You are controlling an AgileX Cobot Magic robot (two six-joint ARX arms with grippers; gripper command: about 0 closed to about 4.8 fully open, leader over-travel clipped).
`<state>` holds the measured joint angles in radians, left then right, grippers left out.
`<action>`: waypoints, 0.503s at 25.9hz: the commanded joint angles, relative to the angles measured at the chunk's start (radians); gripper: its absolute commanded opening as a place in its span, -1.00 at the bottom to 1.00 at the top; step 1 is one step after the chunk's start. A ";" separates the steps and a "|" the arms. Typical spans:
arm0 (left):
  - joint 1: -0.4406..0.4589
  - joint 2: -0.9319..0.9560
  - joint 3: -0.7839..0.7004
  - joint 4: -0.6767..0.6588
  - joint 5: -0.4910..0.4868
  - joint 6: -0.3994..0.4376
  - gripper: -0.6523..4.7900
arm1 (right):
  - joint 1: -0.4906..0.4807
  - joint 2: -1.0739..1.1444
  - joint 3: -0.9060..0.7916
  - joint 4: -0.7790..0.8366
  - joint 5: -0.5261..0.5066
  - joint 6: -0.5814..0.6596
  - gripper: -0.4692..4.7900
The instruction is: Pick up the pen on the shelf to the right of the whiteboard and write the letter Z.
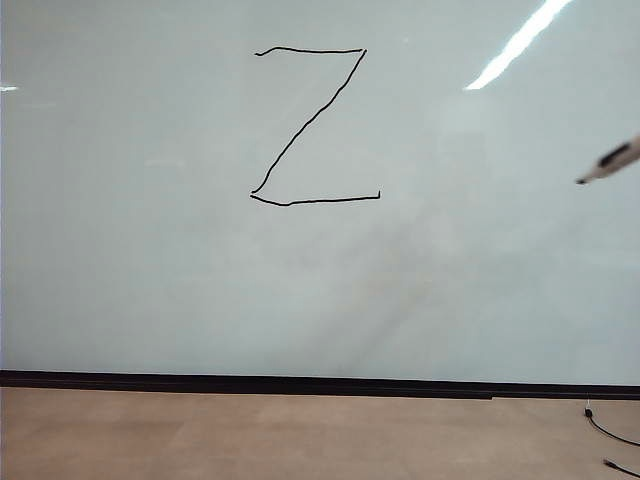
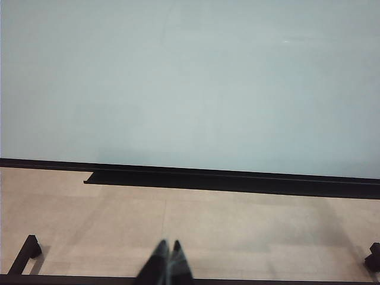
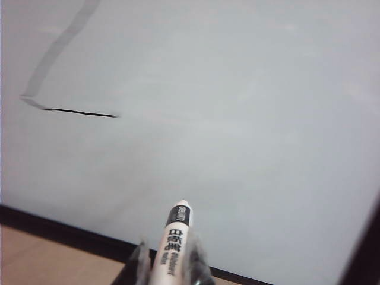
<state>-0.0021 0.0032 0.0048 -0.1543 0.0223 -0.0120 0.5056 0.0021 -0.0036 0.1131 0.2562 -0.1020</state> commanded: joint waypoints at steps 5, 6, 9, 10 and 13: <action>0.000 0.000 0.002 0.005 0.000 0.004 -0.78 | -0.398 0.000 0.005 -0.023 -0.264 0.043 -0.85; 0.000 0.000 0.002 0.005 0.000 0.004 -0.78 | -0.449 0.000 0.004 -0.028 -0.291 0.047 -0.85; 0.000 0.000 0.002 0.005 0.000 0.004 -0.78 | -0.592 0.000 0.004 -0.033 -0.347 0.058 -0.85; 0.000 0.000 0.002 0.005 0.000 0.004 -0.78 | -0.608 0.000 0.004 -0.033 -0.347 0.058 -0.85; 0.000 0.000 0.002 0.005 0.000 0.004 -0.78 | -0.608 0.000 0.004 -0.046 -0.301 0.058 -0.85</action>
<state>-0.0017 0.0029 0.0048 -0.1543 0.0223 -0.0124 -0.1066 0.0021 -0.0032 0.0628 -0.0738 -0.0467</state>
